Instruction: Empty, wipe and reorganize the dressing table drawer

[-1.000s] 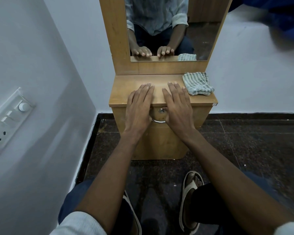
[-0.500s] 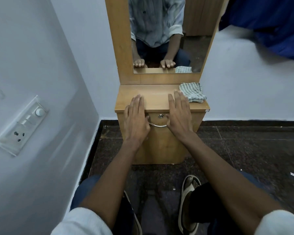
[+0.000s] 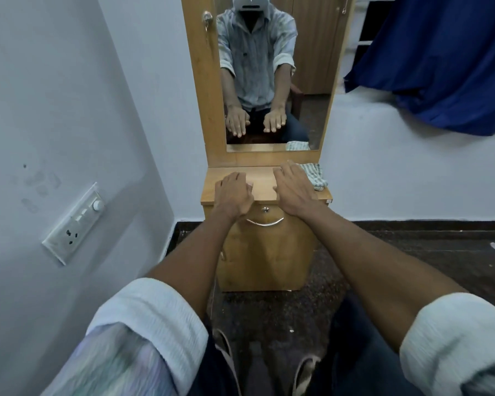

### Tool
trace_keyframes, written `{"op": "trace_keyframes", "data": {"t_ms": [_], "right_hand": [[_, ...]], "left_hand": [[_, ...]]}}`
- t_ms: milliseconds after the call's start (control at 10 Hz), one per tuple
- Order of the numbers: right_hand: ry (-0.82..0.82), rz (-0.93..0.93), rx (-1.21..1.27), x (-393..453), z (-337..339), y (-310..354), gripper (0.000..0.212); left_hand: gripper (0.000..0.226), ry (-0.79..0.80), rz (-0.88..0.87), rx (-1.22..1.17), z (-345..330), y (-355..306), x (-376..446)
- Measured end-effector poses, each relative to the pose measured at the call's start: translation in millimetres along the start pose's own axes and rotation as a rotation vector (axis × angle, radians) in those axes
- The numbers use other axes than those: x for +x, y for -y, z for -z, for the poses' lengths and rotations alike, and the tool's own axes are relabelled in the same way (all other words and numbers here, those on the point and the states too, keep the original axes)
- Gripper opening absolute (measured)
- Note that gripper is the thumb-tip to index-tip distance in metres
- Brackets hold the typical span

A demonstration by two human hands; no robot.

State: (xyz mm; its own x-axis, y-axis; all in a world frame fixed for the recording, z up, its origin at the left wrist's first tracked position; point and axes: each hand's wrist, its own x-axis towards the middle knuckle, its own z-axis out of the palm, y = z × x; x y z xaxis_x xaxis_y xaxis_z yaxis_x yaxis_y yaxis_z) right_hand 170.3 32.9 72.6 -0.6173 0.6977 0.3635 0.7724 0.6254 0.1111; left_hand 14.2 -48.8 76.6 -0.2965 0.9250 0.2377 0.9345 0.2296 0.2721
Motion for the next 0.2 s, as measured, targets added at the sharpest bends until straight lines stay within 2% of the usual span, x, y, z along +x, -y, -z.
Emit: {"op": "trace_keyframes", "data": {"t_ms": [100, 200], "right_hand": [[-0.03, 0.012, 0.038, 25, -6, -6, 0.021], [-0.009, -0.007, -0.003, 47, -21, -13, 0.014]], "left_hand": [[0.035, -0.132, -0.075, 0.064, 5, -6, 29], [0.034, -0.221, -0.084, 0.09, -3, -8, 57]]}}
